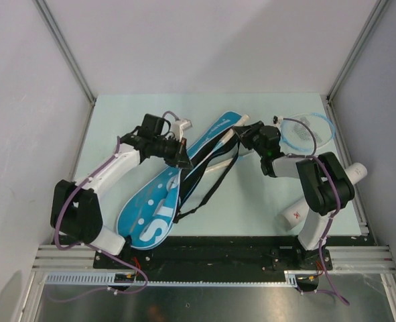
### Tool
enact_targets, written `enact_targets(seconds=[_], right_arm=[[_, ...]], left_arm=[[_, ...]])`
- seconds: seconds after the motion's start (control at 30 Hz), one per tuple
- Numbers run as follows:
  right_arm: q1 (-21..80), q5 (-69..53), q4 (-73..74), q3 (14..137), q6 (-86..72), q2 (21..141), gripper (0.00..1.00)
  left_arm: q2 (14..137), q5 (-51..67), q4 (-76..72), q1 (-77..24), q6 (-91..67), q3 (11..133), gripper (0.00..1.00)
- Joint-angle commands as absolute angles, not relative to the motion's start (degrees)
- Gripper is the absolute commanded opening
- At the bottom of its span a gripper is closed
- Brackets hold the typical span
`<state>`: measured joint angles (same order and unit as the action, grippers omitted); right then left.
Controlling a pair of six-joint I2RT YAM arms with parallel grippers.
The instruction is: Pack up the badminton gear
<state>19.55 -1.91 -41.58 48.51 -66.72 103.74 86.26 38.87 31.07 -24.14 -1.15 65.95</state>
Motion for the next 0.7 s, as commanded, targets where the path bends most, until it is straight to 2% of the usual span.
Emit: enact_targets(seconds=[0.0,0.13,0.2,0.23,0.37,0.43,0.5,0.57,0.67], right_arm=[[25.05,-7.82,-39.30,53.42,-62.85,103.80,0.31],[25.93,-7.47,-36.92,56.41,-59.08,106.60,0.48],[25.84,-7.82,-33.14,57.83,-57.49,107.83,0.53],[25.75,-7.91,-32.26,58.70,-56.52,108.02,0.61],[25.23,-8.79,-19.64,65.28,-47.66,108.72,0.73],[24.70,-8.96,-16.63,66.96,-45.63,107.50,0.84],[24.26,-8.88,-12.84,67.76,-43.25,105.65,0.86],[23.38,-7.74,-7.25,68.20,-41.32,102.15,0.94],[21.10,-7.65,2.24,68.55,-39.55,96.97,0.95]], left_arm=[[85.60,46.85,19.95,-21.80,-7.20,72.77,0.00],[87.36,49.56,19.86,-17.16,-9.40,71.63,0.00],[88.41,51.15,19.51,-15.83,-10.45,71.02,0.00],[88.68,51.76,19.25,-14.78,-10.63,70.75,0.00],[90.09,54.67,17.93,-12.31,-12.13,70.31,0.00],[90.70,55.19,17.84,-11.43,-12.39,70.22,0.00],[90.97,55.55,17.49,-11.16,-12.48,70.40,0.00],[91.14,55.11,17.49,-10.81,-12.66,70.49,0.00],[90.88,55.02,17.40,-10.72,-12.83,70.40,0.00]])
